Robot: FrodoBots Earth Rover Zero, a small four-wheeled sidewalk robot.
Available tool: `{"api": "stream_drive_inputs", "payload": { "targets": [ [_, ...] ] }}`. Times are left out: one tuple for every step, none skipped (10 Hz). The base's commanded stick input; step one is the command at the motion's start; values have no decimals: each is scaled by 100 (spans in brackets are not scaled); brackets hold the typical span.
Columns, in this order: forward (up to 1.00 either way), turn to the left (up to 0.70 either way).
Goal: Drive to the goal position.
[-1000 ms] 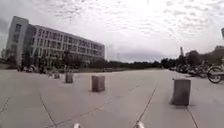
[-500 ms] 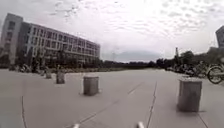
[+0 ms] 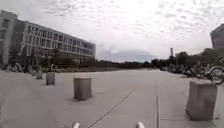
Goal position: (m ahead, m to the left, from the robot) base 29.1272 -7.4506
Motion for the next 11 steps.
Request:
{"api": "stream_drive_inputs", "payload": {
  "targets": [
    [70, -14],
    [70, -14],
    [70, -14],
    [70, -14],
    [70, -14],
    [70, -14],
    [70, -14],
    [70, -14],
    [70, -14],
    [70, -14],
    [70, -14]
  ]
}}
